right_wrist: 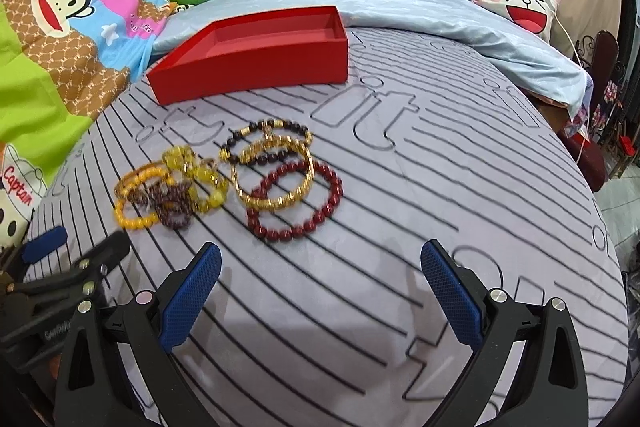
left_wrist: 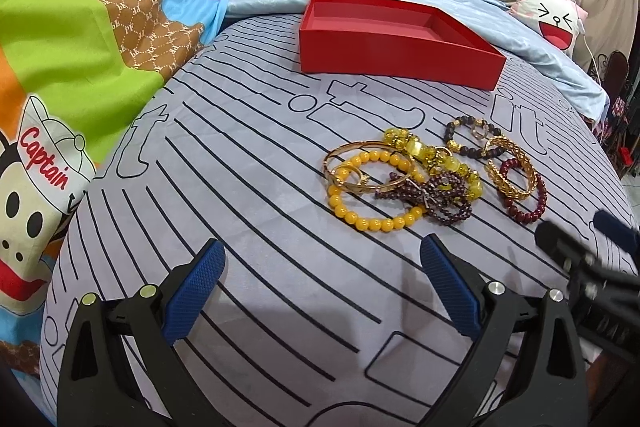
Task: Organize jewelry
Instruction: 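Grasp the thin gold bangle with the left tool while the right tool grasps the twisted gold bangle, then carry both gold bangles into the red tray and open both tools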
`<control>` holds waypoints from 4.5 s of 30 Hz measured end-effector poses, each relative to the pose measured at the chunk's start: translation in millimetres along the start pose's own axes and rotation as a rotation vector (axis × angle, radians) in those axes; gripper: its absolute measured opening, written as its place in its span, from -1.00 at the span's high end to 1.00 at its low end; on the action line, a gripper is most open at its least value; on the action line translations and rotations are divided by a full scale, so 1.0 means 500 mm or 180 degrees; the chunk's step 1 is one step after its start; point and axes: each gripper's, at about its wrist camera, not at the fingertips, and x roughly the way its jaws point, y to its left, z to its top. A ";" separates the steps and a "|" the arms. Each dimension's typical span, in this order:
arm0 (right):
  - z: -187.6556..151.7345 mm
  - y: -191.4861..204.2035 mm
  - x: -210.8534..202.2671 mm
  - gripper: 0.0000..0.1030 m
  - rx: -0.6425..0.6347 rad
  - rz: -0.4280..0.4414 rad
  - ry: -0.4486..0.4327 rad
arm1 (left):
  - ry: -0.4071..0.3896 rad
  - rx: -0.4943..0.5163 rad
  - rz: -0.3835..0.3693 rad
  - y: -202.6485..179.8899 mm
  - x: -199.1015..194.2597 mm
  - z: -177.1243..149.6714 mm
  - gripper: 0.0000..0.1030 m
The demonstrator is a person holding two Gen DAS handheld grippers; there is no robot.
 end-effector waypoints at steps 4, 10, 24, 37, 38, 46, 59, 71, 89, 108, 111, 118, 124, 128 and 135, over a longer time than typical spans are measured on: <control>0.025 0.013 0.019 -0.87 -0.0023 0.0053 0.0003 | -0.0008 0.0023 0.0057 0.014 0.001 0.007 -0.82; 0.053 0.034 0.052 -0.57 -0.0082 0.0133 0.0045 | 0.0021 -0.0072 0.0049 0.044 0.010 0.021 -0.83; 0.069 0.053 0.084 -0.04 -0.0172 0.0200 0.0115 | 0.0045 -0.0044 -0.0089 0.036 0.027 0.042 -0.83; 0.071 0.021 0.068 -0.04 -0.0033 0.0208 0.0087 | 0.0083 0.0087 -0.0233 -0.022 0.058 0.083 -0.83; 0.070 0.017 0.067 -0.04 -0.0017 0.0204 0.0083 | 0.0091 0.0080 -0.0245 -0.024 0.062 0.085 -0.83; 0.071 0.003 0.070 -0.04 0.0054 0.0222 0.0104 | 0.0202 0.0016 -0.0368 -0.024 0.088 0.091 -0.60; 0.065 0.005 0.063 -0.04 0.0050 0.0247 0.0104 | 0.0128 0.0093 -0.0477 -0.035 0.072 0.083 -0.13; 0.064 0.015 0.016 -0.04 0.0060 0.0356 0.0043 | -0.0004 0.0041 -0.0433 0.001 0.006 0.085 -0.13; 0.272 0.007 0.048 -0.04 0.0038 0.0746 -0.0066 | -0.0373 0.0226 -0.0532 -0.016 0.006 0.290 -0.13; 0.603 0.038 0.373 -0.05 -0.0201 0.0684 0.0392 | -0.0011 0.0480 -0.0539 -0.067 0.325 0.604 -0.13; 0.619 0.043 0.414 -0.05 -0.0236 0.0661 0.0510 | 0.0105 0.0523 -0.0492 -0.069 0.362 0.618 -0.13; 0.624 0.046 0.468 -0.05 -0.0278 0.0617 0.0710 | 0.0362 0.0537 -0.0447 -0.070 0.425 0.642 -0.13; 0.620 0.050 0.469 -0.12 -0.0357 0.0550 0.0674 | 0.0399 0.0505 -0.0413 -0.069 0.441 0.645 -0.14; 0.626 0.049 0.452 -0.20 -0.0346 0.0557 0.0606 | 0.0337 0.0492 -0.0369 -0.068 0.429 0.646 -0.18; 0.616 0.037 0.378 -0.20 -0.0312 0.0640 0.0485 | 0.0172 0.0445 -0.0348 -0.051 0.356 0.641 -0.24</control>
